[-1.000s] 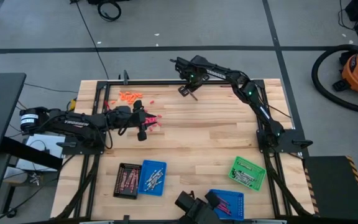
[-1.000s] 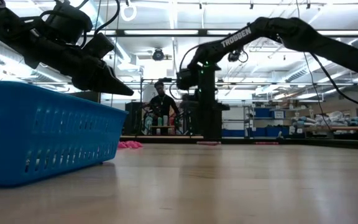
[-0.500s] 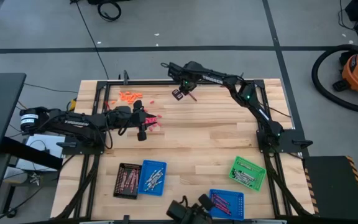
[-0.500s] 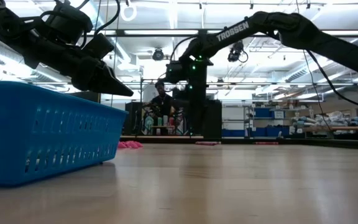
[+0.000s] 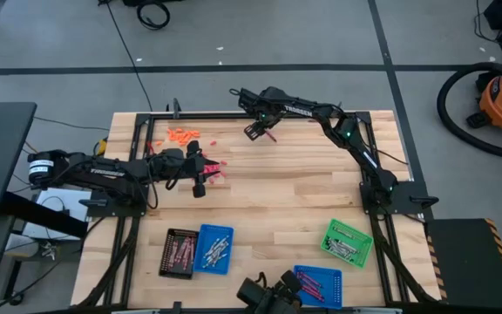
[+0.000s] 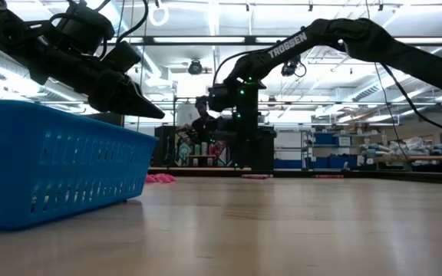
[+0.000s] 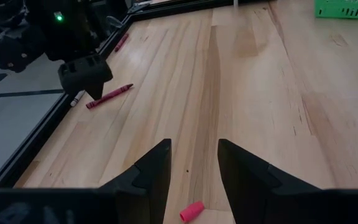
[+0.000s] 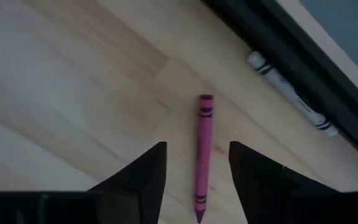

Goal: Sort crayons
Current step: Put the red crayon into the right blue bin

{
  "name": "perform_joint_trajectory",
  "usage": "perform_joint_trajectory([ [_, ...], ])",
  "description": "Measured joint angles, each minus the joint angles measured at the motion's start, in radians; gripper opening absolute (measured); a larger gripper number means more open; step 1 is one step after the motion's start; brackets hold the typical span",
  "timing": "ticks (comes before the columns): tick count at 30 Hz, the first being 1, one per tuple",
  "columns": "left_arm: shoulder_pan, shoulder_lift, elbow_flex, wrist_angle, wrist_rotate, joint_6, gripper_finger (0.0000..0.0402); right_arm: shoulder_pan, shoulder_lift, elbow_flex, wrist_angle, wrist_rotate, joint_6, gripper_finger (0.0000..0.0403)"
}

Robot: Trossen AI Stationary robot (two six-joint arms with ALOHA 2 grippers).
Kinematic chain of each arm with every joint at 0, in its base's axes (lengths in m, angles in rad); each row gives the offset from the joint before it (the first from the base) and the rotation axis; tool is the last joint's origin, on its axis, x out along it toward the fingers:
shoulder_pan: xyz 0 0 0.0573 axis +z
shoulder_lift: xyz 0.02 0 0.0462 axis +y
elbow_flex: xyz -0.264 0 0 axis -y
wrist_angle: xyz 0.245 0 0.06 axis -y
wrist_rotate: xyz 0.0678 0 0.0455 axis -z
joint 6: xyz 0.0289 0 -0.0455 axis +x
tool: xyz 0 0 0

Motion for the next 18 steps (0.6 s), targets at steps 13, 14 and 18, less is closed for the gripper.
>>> perform_joint_trajectory([
  [13,0.0,0.0,0.0,-0.002,0.0,0.002,0.0141,-0.04,-0.002,0.006,-0.067,-0.023,-0.014,0.0183],
  [14,0.0,0.0,0.0,0.001,0.0,0.002,0.0141,-0.043,-0.002,0.006,-0.067,-0.046,-0.014,0.0183],
  [18,0.0,0.0,0.0,0.008,0.0,0.003,0.0141,-0.045,-0.002,0.003,-0.085,-0.119,-0.01,0.0183],
])
